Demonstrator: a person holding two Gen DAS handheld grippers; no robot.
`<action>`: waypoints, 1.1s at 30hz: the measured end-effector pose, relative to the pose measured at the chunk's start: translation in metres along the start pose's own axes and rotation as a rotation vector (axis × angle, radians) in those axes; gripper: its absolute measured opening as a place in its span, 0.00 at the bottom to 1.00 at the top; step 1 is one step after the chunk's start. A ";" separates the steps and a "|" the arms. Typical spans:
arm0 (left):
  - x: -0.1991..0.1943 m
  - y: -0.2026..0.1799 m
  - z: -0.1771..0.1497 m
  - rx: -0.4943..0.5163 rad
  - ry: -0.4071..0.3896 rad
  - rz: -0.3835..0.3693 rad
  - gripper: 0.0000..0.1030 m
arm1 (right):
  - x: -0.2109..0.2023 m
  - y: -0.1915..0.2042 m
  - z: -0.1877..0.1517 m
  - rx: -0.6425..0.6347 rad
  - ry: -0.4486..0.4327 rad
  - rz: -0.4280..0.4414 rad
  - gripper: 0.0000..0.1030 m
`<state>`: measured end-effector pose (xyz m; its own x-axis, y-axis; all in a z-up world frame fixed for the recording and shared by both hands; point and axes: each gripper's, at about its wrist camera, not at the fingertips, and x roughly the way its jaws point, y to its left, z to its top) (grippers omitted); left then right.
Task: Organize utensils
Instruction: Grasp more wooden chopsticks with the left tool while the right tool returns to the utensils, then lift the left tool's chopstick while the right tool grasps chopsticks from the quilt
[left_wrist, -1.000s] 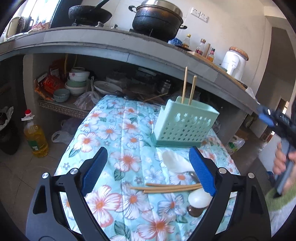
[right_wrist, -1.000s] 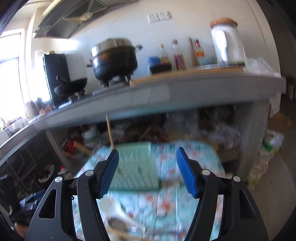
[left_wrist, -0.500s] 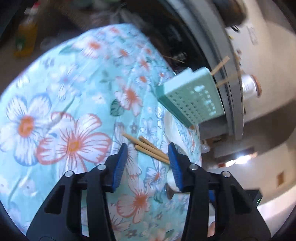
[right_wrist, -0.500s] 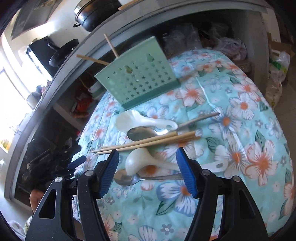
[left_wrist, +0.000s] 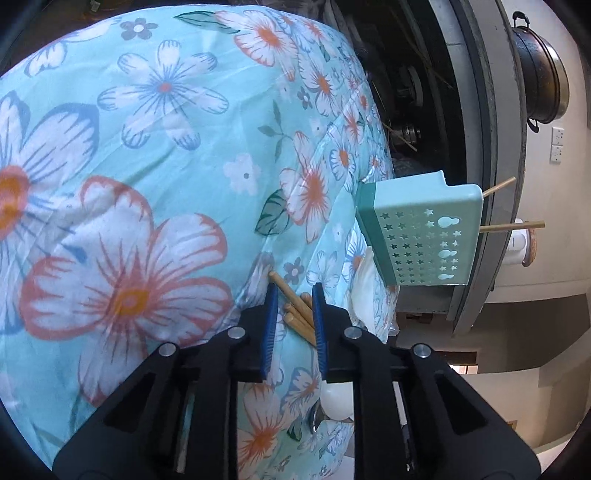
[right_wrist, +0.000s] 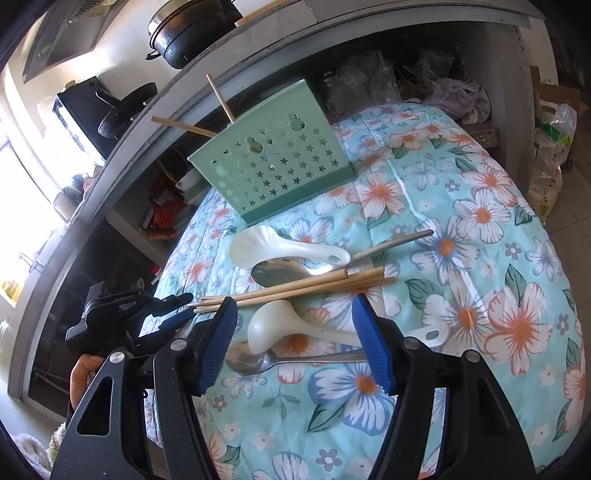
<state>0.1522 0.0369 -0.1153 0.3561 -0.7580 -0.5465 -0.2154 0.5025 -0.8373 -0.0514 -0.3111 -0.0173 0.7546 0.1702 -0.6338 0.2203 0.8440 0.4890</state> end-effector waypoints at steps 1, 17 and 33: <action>0.001 0.001 0.001 -0.014 -0.004 -0.001 0.12 | 0.000 -0.001 0.000 0.003 -0.001 0.001 0.61; 0.009 0.011 0.011 -0.249 -0.012 0.019 0.13 | 0.005 -0.011 -0.006 0.037 0.017 0.022 0.61; -0.001 -0.006 -0.001 -0.137 -0.054 -0.129 0.04 | -0.012 -0.020 -0.005 0.031 -0.040 0.021 0.61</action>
<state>0.1516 0.0343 -0.1097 0.4363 -0.7873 -0.4358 -0.2854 0.3382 -0.8967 -0.0683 -0.3280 -0.0223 0.7834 0.1668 -0.5988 0.2223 0.8244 0.5205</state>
